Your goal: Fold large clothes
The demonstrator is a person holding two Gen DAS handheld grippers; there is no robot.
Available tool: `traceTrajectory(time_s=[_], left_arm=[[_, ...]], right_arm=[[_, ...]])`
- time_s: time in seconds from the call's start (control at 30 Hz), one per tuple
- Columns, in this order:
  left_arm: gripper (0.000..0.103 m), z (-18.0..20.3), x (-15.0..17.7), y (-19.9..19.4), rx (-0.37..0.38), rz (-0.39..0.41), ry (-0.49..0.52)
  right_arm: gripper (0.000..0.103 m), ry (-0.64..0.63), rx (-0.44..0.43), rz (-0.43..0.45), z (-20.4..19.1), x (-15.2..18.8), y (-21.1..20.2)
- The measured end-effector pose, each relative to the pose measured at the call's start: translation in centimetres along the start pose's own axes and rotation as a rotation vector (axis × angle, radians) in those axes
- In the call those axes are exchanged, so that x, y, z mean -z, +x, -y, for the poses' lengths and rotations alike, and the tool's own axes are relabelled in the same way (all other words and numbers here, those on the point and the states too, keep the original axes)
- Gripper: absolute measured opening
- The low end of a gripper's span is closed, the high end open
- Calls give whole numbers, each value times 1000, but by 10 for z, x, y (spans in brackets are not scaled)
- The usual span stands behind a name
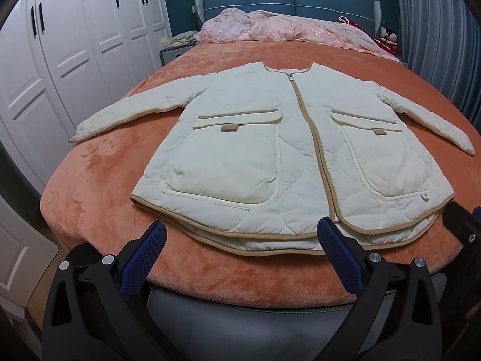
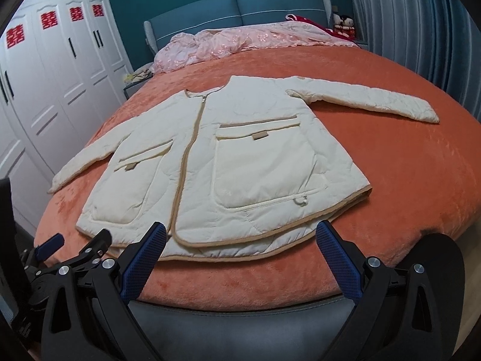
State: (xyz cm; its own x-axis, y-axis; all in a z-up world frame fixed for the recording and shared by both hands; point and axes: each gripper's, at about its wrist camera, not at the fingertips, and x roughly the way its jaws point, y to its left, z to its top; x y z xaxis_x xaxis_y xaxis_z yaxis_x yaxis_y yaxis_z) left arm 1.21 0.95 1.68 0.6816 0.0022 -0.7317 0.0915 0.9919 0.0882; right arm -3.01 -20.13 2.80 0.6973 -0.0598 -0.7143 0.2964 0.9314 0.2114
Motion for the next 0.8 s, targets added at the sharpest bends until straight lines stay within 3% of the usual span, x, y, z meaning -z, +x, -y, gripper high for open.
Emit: traceTrajectory(time_s=[0.23,0.57,0.8], left_arm=[[98,-16,-40,36,-36,-19,-48],[98,-20,-92,94,-69,-59,-92],[98,-16,-115,135,-116,-89,-93]], right_arm=[[98,148,78,-22,94,-61,45],[98,322,257,3,262,-157,118],[98,676,280,-5,379,-173,166]])
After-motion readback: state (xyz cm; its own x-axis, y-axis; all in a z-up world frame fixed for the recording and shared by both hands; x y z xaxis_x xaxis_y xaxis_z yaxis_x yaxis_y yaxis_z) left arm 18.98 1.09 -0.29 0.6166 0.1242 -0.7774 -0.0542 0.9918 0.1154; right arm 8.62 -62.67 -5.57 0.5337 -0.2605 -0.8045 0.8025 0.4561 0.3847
